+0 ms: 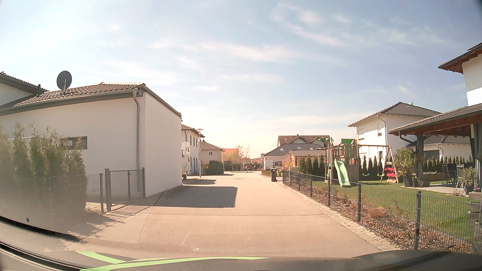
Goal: Follow the waypoints while adhering to traffic rules and regulations
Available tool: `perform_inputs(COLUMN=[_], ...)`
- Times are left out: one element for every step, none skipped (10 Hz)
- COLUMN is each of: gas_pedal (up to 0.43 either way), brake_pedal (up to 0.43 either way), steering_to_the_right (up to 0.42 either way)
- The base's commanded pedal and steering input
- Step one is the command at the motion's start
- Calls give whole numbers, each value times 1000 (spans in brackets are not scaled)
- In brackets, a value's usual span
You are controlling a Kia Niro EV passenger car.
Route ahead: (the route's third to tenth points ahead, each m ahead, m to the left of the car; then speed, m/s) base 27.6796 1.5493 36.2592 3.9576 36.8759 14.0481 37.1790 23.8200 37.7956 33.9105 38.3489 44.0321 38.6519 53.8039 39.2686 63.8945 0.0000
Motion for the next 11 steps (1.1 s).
perform_inputs(gas_pedal=[0,0,0,0,0,0,0,0,0,0,0], brake_pedal=[396,396,396,396,396,396,396,396,396,396,396], steering_to_the_right=[0,0,0,0,0,0,0,0,0,0,0])
